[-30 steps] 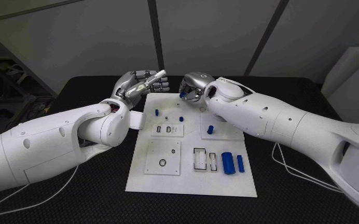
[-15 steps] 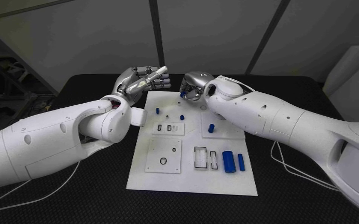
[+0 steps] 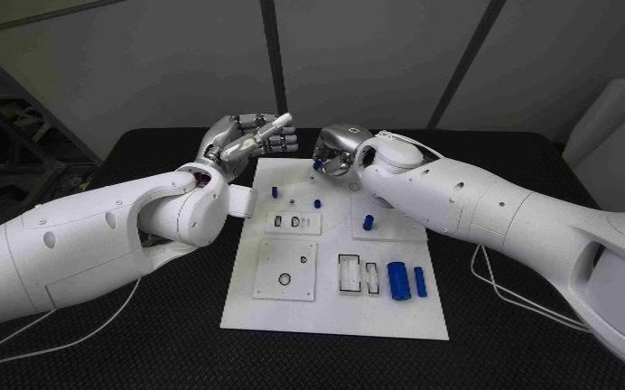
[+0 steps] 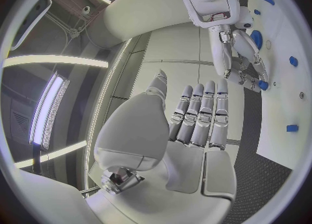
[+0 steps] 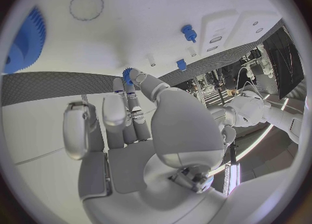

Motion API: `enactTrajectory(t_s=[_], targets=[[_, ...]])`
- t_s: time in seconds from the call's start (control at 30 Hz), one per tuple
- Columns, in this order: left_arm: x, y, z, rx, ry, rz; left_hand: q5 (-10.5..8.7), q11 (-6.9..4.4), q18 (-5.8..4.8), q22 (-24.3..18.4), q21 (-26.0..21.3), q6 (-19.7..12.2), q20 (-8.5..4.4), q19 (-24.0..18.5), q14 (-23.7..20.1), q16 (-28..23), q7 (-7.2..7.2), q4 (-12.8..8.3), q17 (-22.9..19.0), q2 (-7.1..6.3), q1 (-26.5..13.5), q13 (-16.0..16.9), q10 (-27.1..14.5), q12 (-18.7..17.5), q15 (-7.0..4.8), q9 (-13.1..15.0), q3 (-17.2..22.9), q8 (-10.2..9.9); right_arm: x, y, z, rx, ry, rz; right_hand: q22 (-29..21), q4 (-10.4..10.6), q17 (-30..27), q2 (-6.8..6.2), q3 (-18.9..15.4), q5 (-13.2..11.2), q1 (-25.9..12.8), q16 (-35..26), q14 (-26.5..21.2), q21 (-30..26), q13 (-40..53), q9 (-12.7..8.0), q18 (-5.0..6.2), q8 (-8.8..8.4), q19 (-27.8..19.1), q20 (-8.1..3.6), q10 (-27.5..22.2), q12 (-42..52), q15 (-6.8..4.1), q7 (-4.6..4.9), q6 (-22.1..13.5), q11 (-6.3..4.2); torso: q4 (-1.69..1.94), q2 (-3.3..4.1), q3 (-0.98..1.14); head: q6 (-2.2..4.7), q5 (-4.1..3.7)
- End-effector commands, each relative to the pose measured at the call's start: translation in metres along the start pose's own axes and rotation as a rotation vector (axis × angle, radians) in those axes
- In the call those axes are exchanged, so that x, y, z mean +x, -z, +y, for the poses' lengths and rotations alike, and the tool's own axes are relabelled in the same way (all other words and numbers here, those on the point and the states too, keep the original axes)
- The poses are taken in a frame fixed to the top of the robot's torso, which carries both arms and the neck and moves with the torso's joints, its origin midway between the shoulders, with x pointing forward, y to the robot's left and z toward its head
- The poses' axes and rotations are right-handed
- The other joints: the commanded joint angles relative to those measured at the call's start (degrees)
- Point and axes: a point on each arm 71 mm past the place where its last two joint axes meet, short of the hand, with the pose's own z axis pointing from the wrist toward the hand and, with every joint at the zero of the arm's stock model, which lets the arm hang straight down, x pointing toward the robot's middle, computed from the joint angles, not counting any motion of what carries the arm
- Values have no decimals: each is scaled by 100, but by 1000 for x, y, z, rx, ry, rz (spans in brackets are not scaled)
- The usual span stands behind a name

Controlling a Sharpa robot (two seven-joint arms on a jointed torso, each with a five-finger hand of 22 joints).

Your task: Assemble the parts on the task board

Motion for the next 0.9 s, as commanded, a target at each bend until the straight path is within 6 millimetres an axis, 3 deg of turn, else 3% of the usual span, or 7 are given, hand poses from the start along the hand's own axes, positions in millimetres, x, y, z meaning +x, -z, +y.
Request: enactTrajectory(t_s=[0.03,0.2,0.37,0.47,0.63,0.77,0.9], targets=[[0,-1,-2,15,-4,6,18,38,-86,-9,21,-37,15,26,-5,-31,90,-32,-6,21,-35,-7,6,-20,27,-9,9,-21,-3,-1,1,-16,0,-18,-60,36,-178,-109,-23,-52,19,-124,-56,-114,-6,-37,110,-19,-169,35,-282,-27,81,62,-182,52,1,2,-2,7,3],[0,-1,-2,15,-4,5,17,41,-86,-14,20,-39,16,22,0,-43,93,-51,-5,26,-37,-6,5,-33,29,-13,1,-27,-4,0,1,-23,-9,-36,-535,106,-558,-225,-306,-230,161,-388,-152,-351,-16,-114,207,-17,-454,131,-1090,-31,173,128,-558,171,2,1,-1,10,3],[-2,-1,-3,15,-6,1,17,41,-86,-14,20,-39,16,22,0,-43,93,-51,-5,26,-37,-6,5,-33,29,-13,1,-27,-9,7,-6,-21,-18,-76,-662,240,-659,-205,-532,-326,329,-458,-153,-429,4,-102,232,2,-507,154,-1137,7,183,145,-589,177,-8,-7,3,28,4],[-4,0,-3,15,-7,-1,17,41,-86,-14,20,-39,16,22,0,-43,93,-51,-5,26,-37,-6,5,-33,29,-13,1,-27,-15,19,-19,-5,-44,-109,-656,290,-663,-153,-557,-214,372,-456,-136,-433,38,-89,230,25,-488,139,-836,101,164,159,-497,148,-30,-17,5,45,3],[-8,0,-3,10,-5,-4,17,41,-86,-16,19,-40,16,21,0,-46,93,-55,-5,27,-38,-6,4,-36,30,-14,0,-28,-25,46,-45,44,-144,-145,-33,410,-166,-106,-453,-112,276,-90,22,-139,183,-87,103,16,-98,24,139,418,18,34,-414,-47,-101,-37,22,71,22],[-12,0,-2,8,-7,-13,17,41,-86,-16,19,-40,16,21,0,-46,93,-55,-5,27,-38,-6,4,-36,30,-14,0,-28,-26,69,-70,138,-281,-80,406,639,204,-205,-507,-449,52,191,117,71,362,-93,13,0,165,-139,860,627,-151,-98,-458,-238,-157,-58,38,81,30],[-18,0,-2,6,-13,-26,17,41,-86,-17,19,-39,17,21,2,-48,92,-59,-5,30,-38,-6,5,-37,30,-14,-1,-29,-27,87,-91,218,-346,-13,945,888,683,-420,-790,-516,-116,542,217,314,755,-99,-100,-7,476,-276,1588,1080,-285,-222,-602,-403,-197,-76,60,96,31]])
